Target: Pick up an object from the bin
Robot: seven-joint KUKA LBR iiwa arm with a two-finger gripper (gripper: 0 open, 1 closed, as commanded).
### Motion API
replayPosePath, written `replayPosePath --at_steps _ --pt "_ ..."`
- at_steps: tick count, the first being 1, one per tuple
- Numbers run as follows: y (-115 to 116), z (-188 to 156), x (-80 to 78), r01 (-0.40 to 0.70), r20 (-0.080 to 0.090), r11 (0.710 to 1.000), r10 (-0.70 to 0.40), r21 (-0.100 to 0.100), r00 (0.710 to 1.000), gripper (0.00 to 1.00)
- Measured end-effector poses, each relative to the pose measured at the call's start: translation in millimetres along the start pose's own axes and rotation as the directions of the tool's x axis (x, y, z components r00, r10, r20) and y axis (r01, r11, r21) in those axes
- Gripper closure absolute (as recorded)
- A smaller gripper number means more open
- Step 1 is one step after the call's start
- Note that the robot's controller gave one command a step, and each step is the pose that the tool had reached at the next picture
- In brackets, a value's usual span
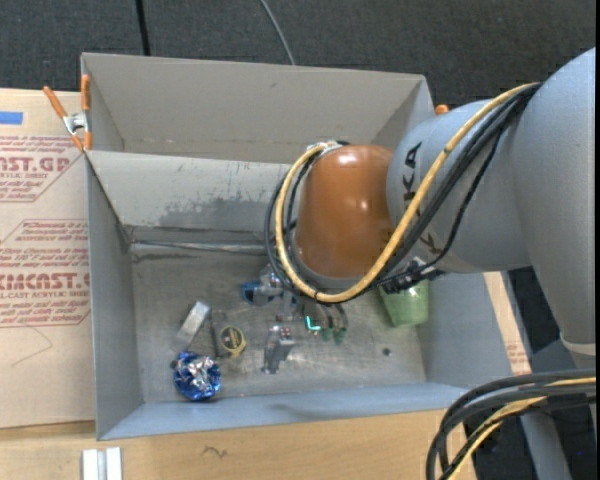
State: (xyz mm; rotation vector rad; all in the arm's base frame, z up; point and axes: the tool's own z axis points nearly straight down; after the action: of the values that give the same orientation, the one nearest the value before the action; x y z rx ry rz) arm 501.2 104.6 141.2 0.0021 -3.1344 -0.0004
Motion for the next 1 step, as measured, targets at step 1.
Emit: replayPosePath --at_steps 1 --pt "45.9 70.1 -6.1 0.186 0.01 0.983 -0.186 0.001 0.983 0.0"
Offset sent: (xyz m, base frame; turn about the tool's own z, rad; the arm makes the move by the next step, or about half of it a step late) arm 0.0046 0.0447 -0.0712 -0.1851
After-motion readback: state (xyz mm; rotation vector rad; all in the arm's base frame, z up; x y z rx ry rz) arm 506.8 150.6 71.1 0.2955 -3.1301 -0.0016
